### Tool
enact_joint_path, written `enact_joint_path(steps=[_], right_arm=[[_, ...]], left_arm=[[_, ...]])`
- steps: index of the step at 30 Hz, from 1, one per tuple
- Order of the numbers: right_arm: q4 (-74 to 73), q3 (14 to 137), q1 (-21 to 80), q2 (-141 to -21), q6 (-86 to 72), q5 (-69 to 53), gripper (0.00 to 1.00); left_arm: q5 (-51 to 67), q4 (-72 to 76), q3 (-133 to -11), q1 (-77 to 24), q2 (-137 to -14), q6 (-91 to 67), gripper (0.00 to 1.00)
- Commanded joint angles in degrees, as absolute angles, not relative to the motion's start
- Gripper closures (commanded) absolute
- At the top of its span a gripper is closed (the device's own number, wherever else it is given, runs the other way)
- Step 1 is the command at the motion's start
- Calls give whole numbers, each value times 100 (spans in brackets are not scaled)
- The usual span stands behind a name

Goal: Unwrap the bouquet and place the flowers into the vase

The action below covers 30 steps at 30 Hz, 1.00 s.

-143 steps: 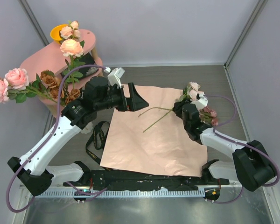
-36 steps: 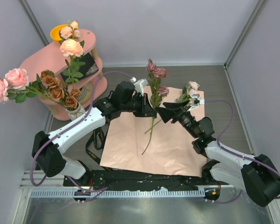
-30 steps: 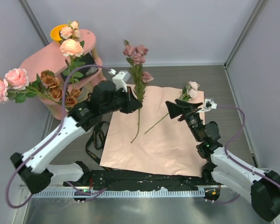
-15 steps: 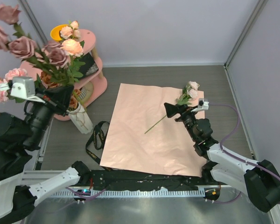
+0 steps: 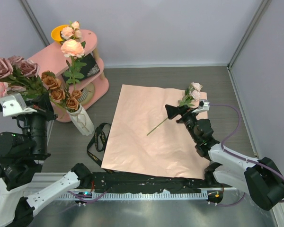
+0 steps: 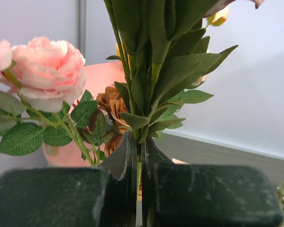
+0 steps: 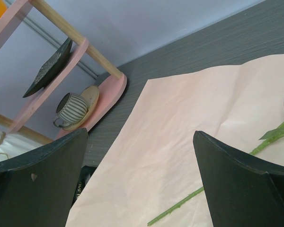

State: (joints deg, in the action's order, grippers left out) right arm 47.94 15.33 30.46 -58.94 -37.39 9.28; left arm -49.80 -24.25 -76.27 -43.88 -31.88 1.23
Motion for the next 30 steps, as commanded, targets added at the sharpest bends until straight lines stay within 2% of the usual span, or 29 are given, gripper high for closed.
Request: enact_joint_path(steps=[1,5,17,30], right_arm=[[5098,1767,3032,-5862,-3727,923,0],[5080,1749,3032,-5801,-3718,940,0],[5089,1749,3032,-5827,-3727,914,0],[5098,1749,3032,-5836,-3735,896,0]], left_arm=[[-5773,-811,-7042,-4403,-3111,404,100],[-6099,505,-6575,-4403,-3112,728,100],[-6530,2924,-5608,-4403,-2962,1370,100],[-6891,3788,-5081,-4403,-2900,1485,100]])
